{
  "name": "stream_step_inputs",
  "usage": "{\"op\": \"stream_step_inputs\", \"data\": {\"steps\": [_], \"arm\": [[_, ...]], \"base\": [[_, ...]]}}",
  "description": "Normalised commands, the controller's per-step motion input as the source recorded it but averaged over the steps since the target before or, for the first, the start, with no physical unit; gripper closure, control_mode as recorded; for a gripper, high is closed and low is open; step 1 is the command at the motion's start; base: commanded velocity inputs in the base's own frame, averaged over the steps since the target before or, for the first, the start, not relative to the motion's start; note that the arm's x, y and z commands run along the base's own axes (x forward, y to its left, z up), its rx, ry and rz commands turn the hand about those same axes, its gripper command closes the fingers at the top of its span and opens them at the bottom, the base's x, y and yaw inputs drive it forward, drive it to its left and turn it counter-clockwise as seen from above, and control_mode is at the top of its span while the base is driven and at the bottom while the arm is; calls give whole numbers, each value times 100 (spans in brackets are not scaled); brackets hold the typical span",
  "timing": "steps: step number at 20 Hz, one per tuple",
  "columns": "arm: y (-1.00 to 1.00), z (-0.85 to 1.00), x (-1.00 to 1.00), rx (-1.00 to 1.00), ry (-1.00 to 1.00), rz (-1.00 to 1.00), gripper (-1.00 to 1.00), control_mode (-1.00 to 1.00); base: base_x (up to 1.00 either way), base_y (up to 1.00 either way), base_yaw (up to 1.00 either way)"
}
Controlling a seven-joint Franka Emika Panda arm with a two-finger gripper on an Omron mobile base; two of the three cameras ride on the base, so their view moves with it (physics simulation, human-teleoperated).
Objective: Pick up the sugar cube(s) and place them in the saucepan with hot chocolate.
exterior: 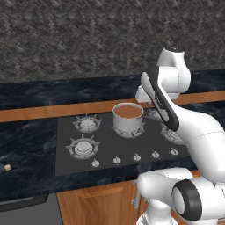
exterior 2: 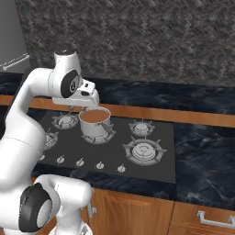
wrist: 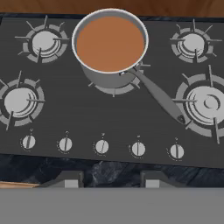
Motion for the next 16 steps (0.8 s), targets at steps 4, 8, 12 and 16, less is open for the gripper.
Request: {"op": "stream_step_inputs", "data": {"steps": [4, 8, 12, 16], "arm": [[26, 0, -13, 0, -3, 0, -100, -100], [80, 0, -25, 0, -11, 0, -100, -100], [97, 0, -22, -2, -10, 0, -100, -100], [100, -4, -16, -12, -14, -4, -100, -100]], "base": [[0, 0, 0], [0, 0, 0], [0, 0, 0], [0, 0, 0]]}}
